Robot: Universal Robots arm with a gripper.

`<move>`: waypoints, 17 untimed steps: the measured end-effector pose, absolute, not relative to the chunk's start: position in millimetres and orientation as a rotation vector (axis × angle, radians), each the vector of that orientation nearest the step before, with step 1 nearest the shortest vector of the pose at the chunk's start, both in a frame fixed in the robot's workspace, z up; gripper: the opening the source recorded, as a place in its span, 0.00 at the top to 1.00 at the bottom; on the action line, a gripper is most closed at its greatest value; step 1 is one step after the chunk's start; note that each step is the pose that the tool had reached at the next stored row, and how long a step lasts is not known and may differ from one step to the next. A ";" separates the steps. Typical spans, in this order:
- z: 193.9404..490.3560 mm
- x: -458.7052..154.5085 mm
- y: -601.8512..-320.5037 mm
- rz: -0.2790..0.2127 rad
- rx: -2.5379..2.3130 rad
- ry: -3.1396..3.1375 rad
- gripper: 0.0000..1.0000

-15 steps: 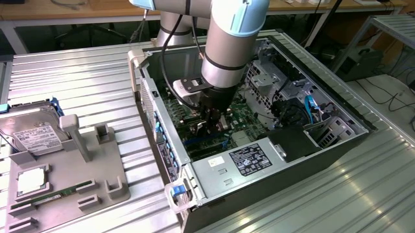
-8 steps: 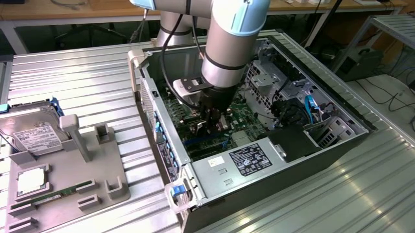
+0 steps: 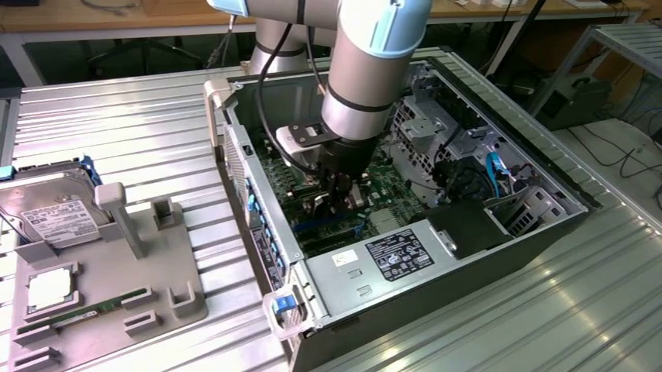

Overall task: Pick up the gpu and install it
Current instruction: 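Insert the gpu into the slot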

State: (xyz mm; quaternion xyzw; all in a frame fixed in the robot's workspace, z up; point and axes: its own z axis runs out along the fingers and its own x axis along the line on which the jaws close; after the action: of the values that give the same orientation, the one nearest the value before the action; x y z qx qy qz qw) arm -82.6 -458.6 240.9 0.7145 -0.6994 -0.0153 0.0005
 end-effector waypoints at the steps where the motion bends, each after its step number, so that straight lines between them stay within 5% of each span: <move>1: 242.1 -82.7 -458.6 -0.048 2.244 -2.196 0.72; 17: 242.2 -82.7 -458.7 -0.053 2.241 -2.194 0.72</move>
State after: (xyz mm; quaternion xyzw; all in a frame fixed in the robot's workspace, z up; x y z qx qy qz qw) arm -82.7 -458.7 242.2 0.7144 -0.6995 -0.0169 0.0024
